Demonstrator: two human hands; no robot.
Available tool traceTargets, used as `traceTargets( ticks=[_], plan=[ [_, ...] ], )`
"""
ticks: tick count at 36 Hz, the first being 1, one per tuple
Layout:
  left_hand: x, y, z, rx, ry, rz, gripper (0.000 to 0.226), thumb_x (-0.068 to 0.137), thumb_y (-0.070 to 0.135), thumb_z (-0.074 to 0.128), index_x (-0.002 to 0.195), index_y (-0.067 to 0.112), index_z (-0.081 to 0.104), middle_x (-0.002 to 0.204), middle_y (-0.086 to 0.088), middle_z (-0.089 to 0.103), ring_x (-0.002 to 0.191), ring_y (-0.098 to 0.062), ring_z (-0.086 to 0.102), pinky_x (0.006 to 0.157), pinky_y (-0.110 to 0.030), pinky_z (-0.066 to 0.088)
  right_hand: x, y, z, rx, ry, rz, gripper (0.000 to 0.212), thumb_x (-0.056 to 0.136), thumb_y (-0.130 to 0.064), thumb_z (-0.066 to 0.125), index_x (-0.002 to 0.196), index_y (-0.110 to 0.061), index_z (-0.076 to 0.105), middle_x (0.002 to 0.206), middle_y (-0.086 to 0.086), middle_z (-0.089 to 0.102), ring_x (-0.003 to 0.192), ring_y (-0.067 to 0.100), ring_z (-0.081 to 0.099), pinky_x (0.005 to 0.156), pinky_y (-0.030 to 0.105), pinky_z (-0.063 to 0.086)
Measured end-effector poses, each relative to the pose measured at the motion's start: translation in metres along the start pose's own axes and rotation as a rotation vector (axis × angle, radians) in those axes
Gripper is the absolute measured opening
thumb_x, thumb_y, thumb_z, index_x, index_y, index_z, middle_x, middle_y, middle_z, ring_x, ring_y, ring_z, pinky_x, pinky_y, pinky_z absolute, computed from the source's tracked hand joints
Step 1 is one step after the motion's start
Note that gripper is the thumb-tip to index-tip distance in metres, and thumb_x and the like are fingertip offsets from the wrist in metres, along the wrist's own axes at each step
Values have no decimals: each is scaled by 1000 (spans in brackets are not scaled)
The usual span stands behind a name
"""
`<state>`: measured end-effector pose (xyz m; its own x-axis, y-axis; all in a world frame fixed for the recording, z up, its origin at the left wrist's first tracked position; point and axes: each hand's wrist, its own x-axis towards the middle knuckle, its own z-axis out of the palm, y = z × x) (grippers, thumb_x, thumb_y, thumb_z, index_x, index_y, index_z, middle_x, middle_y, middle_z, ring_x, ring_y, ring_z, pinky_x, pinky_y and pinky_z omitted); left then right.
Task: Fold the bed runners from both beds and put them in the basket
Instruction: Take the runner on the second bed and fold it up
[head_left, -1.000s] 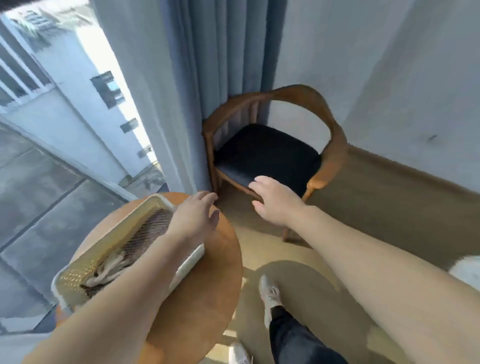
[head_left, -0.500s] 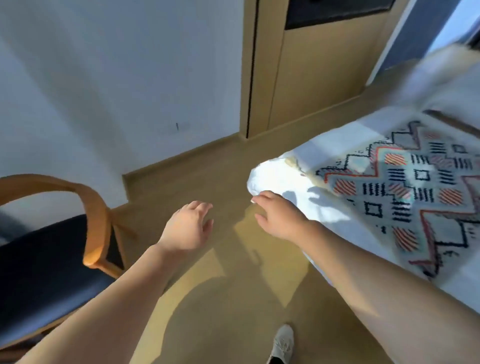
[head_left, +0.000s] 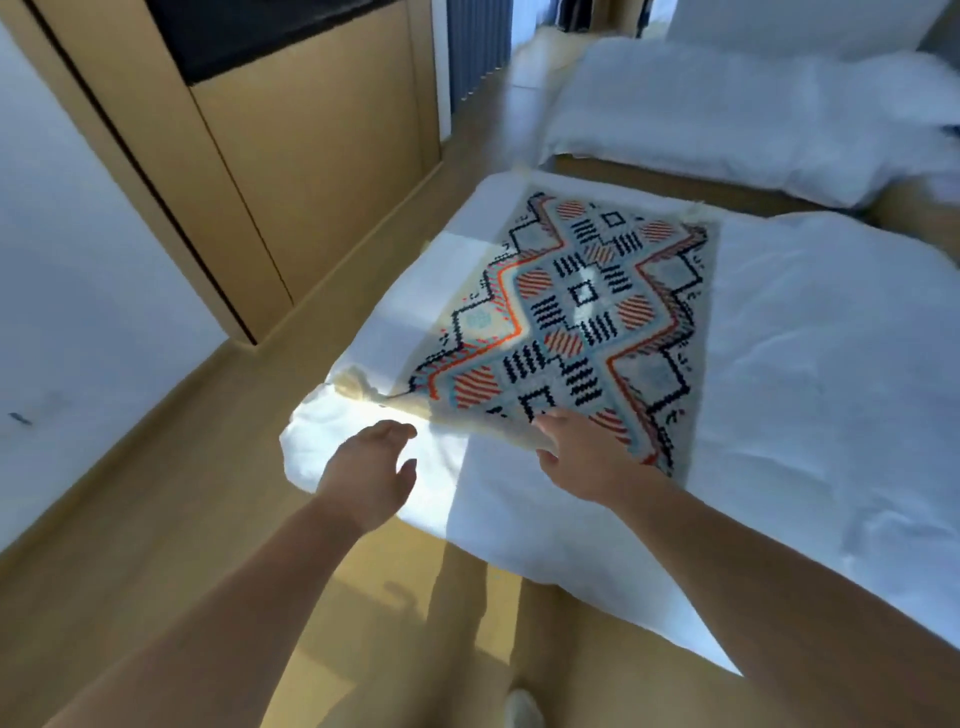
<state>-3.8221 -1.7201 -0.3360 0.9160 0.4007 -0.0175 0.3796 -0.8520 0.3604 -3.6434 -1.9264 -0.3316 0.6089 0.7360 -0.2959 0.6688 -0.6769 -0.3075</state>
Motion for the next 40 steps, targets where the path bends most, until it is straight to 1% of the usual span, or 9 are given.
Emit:
traceTargets(
  ticks=[3, 8, 10, 12, 17, 24, 30, 37, 40],
  plan=[
    [35, -5, 8, 12, -28, 74, 39, 85, 18, 63, 123, 11, 61, 121, -7, 65, 112, -29, 61, 94, -37, 50, 6, 23, 0, 34, 10, 107, 55, 96, -30, 47, 146, -12, 36, 149, 8, 40, 136, 24, 38, 110, 38, 36],
    [89, -23, 19, 22, -73, 179, 40, 87, 20, 61, 126, 13, 58, 128, -5, 61, 117, -26, 58, 95, -37, 47, 10, 44, 7, 60, 76, 292, 40, 90, -25, 52, 129, -14, 52, 127, 8, 55, 116, 28, 54, 94, 38, 48],
    [107, -33, 21, 10, -101, 215, 39, 87, 20, 61, 125, 13, 58, 126, -5, 61, 115, -26, 58, 94, -37, 48, 10, 47, 14, 67, 100, 378, 42, 89, -26, 53, 130, -17, 52, 130, 7, 56, 117, 28, 54, 96, 42, 49],
    [121, -43, 24, 8, -114, 242, 38, 86, 18, 64, 123, 10, 60, 123, -7, 63, 112, -27, 60, 93, -38, 49, 10, 46, 22, 58, 105, 440, 46, 90, -25, 53, 135, -16, 49, 136, 7, 53, 122, 27, 52, 101, 41, 46],
    [152, -67, 37, 30, -142, 321, 35, 81, 15, 69, 114, 5, 64, 112, -11, 69, 102, -29, 66, 88, -39, 53, 15, 46, 42, 51, 34, 597, 57, 94, -25, 49, 148, -21, 31, 151, 5, 38, 134, 27, 42, 107, 40, 39],
    [206, -87, 83, 121, -224, 415, 36, 78, 11, 65, 113, 5, 62, 108, -11, 67, 101, -31, 63, 87, -41, 54, 39, 74, 80, 17, -20, 673, 53, 94, -30, 51, 143, -15, 37, 143, 9, 46, 126, 27, 49, 101, 38, 45],
    [245, -88, 148, 179, -257, 444, 45, 79, 15, 65, 122, 7, 56, 117, -10, 63, 111, -30, 58, 95, -43, 49, 78, 118, 121, -13, -73, 680, 53, 92, -30, 52, 140, -15, 37, 139, 11, 46, 121, 27, 52, 95, 40, 49],
    [271, -104, 221, 308, -328, 439, 58, 78, 29, 66, 130, 13, 47, 128, -6, 54, 120, -27, 50, 102, -42, 41, 110, 171, 167, -69, -106, 694, 59, 90, -26, 54, 144, -18, 33, 143, 12, 44, 120, 28, 53, 95, 41, 51],
    [279, -107, 248, 331, -350, 451, 67, 76, 33, 70, 135, 13, 44, 136, -7, 50, 128, -28, 45, 109, -44, 35, 124, 184, 184, -103, -126, 681, 64, 89, -22, 57, 146, -17, 28, 149, 15, 36, 129, 30, 47, 101, 42, 47]
  ],
)
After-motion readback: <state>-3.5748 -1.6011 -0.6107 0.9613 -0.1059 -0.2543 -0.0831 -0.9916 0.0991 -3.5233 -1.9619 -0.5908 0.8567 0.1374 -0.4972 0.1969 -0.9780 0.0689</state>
